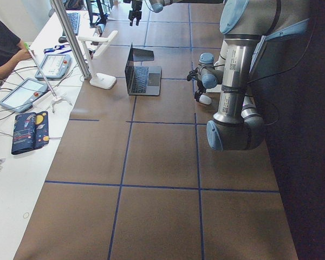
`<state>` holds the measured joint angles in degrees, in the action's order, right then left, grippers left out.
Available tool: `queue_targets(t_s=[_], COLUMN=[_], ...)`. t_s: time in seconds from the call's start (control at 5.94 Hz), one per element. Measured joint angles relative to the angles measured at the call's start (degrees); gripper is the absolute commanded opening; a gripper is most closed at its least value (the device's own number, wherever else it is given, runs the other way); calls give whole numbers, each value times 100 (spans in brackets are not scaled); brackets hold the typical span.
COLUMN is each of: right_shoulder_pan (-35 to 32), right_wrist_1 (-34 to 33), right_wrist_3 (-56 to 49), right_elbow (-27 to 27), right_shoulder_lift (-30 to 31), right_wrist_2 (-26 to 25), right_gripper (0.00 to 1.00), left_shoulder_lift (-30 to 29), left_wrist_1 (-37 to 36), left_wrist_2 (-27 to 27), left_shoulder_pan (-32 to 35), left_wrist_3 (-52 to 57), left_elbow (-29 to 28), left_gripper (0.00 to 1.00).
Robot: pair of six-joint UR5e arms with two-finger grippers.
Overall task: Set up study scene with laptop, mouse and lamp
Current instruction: 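Release the mouse pad with the right gripper while the left grasps the white mouse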
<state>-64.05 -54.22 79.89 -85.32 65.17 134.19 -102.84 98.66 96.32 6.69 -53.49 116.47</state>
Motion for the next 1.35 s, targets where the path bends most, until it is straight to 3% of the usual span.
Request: queue_targets(t_s=[0.51,0.67,0.84,1.01,1.18,1.35], right_shoulder_pan=[-2,-2,-2,-3,-2,-11], right_wrist_1=[-13,-19,-24,-26,-27,-27], right_wrist_3=[0,0,0,2,6,8], right_elbow=[-63,-75,-85,-88,-94,-114], right_shoulder_lift=[4,4,4,4,4,11], right_wrist_2=[8,15,18,19,22,26], right_gripper=[100,100,100,100,100,100], left_shoulder_lift=[32,38,65,98,110,105], left_wrist_1=[24,17,6,-1,-18,-38], left_wrist_2=[5,29,39,43,44,48], left_shoulder_pan=[-48,-67,-85,-93,-96,-97], left_wrist_3=[-55,-71,-76,-78,-78,-78], left_elbow=[-35,-36,-36,-31,-14,14], left_gripper=[97,81,57,17,8,7])
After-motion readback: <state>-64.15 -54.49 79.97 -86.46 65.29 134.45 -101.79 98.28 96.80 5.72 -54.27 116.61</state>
